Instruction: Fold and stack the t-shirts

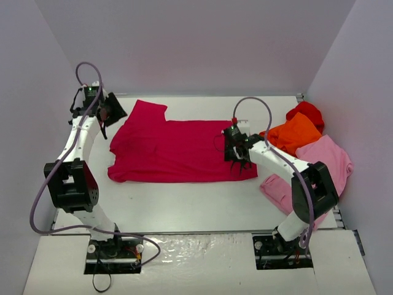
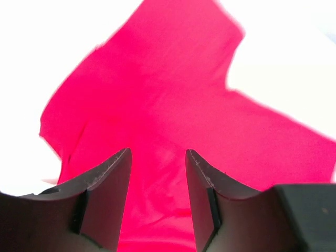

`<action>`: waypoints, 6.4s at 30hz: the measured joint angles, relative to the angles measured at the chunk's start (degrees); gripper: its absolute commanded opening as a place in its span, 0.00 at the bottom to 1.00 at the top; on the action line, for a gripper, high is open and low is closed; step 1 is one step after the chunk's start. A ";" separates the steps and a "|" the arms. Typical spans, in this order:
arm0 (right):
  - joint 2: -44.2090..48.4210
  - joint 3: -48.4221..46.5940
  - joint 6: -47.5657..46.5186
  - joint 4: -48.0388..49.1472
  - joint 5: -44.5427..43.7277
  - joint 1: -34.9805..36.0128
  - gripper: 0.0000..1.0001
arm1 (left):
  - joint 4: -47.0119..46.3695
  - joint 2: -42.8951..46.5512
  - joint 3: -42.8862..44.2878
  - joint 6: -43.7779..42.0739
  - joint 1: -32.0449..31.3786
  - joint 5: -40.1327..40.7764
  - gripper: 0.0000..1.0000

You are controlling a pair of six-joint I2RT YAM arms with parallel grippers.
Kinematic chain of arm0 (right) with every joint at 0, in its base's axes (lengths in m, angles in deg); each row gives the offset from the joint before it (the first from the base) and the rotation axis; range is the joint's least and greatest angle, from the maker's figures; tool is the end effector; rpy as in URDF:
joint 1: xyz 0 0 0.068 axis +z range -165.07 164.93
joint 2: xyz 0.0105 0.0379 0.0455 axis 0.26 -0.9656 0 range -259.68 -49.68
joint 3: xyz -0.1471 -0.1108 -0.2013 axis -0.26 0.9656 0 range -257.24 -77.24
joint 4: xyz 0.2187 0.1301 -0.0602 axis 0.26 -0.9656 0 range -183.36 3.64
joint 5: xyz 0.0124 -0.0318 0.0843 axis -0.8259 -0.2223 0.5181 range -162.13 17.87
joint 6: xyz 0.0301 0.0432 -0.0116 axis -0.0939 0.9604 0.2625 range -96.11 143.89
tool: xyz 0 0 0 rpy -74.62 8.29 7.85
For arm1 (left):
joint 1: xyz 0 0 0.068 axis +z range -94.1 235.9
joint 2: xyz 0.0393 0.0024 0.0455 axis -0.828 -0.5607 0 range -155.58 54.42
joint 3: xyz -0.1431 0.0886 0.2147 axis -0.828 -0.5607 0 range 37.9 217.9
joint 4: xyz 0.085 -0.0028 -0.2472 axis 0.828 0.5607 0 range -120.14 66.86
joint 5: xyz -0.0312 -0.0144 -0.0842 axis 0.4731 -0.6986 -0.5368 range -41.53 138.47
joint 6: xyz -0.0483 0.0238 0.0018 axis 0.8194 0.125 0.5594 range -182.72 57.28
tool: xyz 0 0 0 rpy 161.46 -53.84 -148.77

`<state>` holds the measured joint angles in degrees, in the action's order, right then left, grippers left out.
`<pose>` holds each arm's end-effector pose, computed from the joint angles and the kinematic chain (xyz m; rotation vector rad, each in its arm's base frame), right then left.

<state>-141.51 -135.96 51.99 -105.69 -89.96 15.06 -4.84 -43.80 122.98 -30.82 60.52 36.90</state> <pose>0.2929 0.1573 0.2082 0.0864 2.4256 0.0688 0.3946 0.0247 0.3098 -0.6052 2.1880 -0.4813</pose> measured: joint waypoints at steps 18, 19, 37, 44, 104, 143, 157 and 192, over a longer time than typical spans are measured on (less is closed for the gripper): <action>-31.71 -38.75 -11.70 1.20 6.39 -17.00 0.60 | 10.48 -31.56 35.26 -6.73 0.01 -5.11 0.44; -32.29 -39.18 -11.91 1.03 6.94 -17.24 0.60 | 11.48 -33.06 36.87 -7.35 0.02 -4.92 0.44; -30.21 -31.38 -12.07 4.66 14.83 -18.16 0.61 | 9.67 -49.65 57.40 -12.78 1.43 -4.34 0.70; -25.25 -28.35 -11.94 5.45 15.45 -18.16 0.61 | 6.22 -54.15 59.04 -13.86 2.04 -6.83 0.78; -38.92 -41.10 -10.18 10.97 10.81 -23.00 0.53 | -11.84 -61.20 59.74 -8.48 1.01 -15.54 0.01; -38.15 -36.87 -5.91 19.08 22.09 -25.18 0.00 | -10.26 -53.22 48.30 -9.17 0.83 -14.19 0.00; -31.69 -31.23 -7.19 13.84 21.06 -24.51 0.00 | -10.57 -37.53 29.63 -9.82 0.61 -12.29 0.00; -2.96 -9.41 -7.35 4.28 16.40 -22.91 0.00 | -17.39 12.36 -14.34 -8.92 0.17 -7.36 0.00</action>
<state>-144.47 -145.36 44.64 -101.41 -73.56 -7.84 -22.23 -31.43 108.64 -39.74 60.70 29.54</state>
